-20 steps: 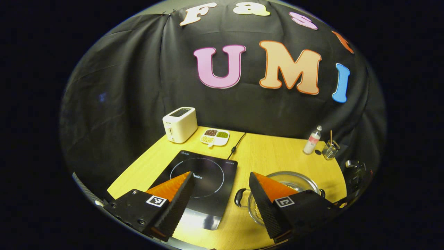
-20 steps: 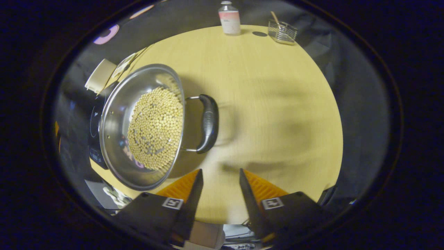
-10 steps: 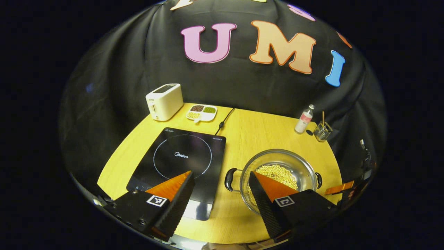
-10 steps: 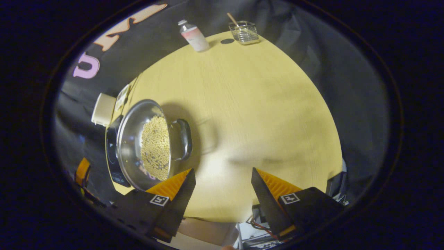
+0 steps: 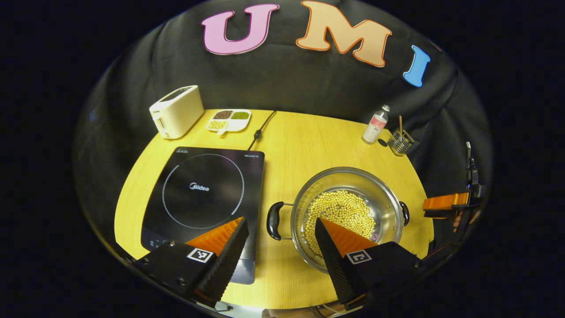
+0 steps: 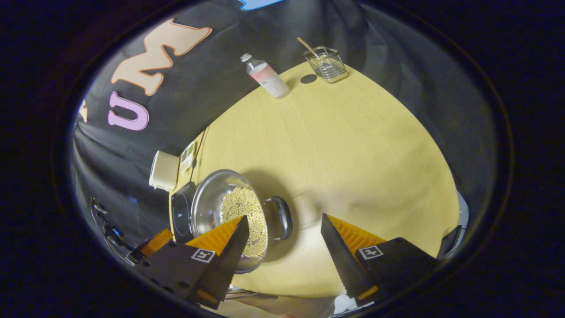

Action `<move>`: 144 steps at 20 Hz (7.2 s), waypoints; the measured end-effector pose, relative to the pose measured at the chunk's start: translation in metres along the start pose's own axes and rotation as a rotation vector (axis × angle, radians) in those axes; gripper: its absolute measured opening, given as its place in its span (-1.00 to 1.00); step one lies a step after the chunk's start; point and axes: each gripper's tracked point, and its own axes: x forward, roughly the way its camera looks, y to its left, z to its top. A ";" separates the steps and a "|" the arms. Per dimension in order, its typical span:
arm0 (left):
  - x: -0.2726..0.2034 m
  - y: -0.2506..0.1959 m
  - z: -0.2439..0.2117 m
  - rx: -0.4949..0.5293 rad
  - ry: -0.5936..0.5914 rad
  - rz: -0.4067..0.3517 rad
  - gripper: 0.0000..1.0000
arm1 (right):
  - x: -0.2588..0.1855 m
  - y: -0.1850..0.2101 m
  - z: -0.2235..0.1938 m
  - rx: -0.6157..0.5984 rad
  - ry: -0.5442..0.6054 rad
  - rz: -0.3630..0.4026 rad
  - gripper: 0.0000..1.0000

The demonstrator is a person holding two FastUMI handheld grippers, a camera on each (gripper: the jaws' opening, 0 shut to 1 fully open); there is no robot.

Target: First push the handle of the pot to place it horizontally, then grasp the pot with both hands and set it on the induction cooktop.

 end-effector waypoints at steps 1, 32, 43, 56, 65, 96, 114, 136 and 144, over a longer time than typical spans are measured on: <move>0.008 -0.001 -0.002 0.009 0.015 -0.010 0.88 | 0.005 0.002 0.000 -0.005 0.003 0.011 1.00; 0.089 0.014 -0.051 0.120 0.221 0.072 0.41 | 0.089 0.007 -0.041 -0.112 0.207 0.008 0.02; 0.066 0.002 -0.051 -0.008 0.176 -0.013 0.17 | 0.076 0.002 -0.035 -0.183 0.088 -0.026 0.02; 0.016 0.059 -0.015 0.089 0.167 -0.132 0.15 | 0.075 0.005 -0.046 -0.092 -0.006 -0.080 0.03; -0.003 0.176 0.010 0.140 0.140 -0.165 0.18 | 0.087 0.006 -0.048 -0.086 -0.056 -0.089 0.02; 0.036 0.327 0.062 0.127 -0.030 -0.018 0.15 | 0.071 -0.013 -0.007 -0.165 -0.096 -0.041 -0.10; 0.038 0.327 0.056 0.076 -0.031 0.004 0.42 | 0.053 -0.018 0.010 -0.120 -0.147 -0.019 0.38; -0.185 0.099 0.168 0.069 -0.609 0.096 0.93 | -0.269 -0.080 0.144 -0.489 -0.749 0.093 0.83; -0.238 0.018 0.159 0.053 -0.727 0.162 0.87 | -0.362 -0.128 0.161 -0.617 -0.886 0.113 0.84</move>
